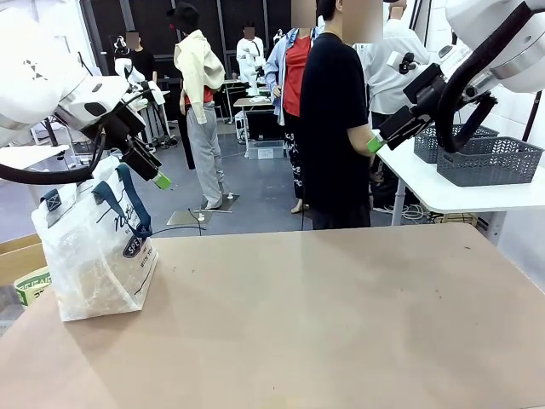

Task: Transfer purchased items from the store into the shopping bag.
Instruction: Move the Reusable shopping bag to the right side of the table.

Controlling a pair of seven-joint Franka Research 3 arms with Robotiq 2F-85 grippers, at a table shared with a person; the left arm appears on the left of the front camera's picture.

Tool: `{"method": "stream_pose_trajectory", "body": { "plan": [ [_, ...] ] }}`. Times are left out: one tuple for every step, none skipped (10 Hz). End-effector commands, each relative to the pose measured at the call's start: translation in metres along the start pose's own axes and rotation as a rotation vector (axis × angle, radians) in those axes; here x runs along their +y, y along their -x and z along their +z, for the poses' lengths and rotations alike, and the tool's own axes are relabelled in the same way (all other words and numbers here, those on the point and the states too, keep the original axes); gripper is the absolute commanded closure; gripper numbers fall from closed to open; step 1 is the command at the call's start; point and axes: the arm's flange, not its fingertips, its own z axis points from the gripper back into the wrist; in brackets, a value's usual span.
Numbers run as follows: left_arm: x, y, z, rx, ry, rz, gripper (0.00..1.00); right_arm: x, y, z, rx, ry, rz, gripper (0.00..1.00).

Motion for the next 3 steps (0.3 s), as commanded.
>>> {"method": "stream_pose_trajectory", "body": {
  "plan": [
    [0.0014,0.0002,0.0001,-0.004,-0.008,0.001,0.0,0.0001,-0.0007,0.0005,0.012,0.017,0.004,0.0],
    [0.0014,0.0002,0.0001,-0.004,-0.008,0.001,0.0,0.0001,-0.0007,0.0005,0.012,0.017,0.004,0.0],
    [0.0014,0.0002,0.0001,-0.004,-0.008,0.001,0.0,0.0001,-0.0007,0.0005,0.012,0.017,0.004,0.0]
  ]
}}
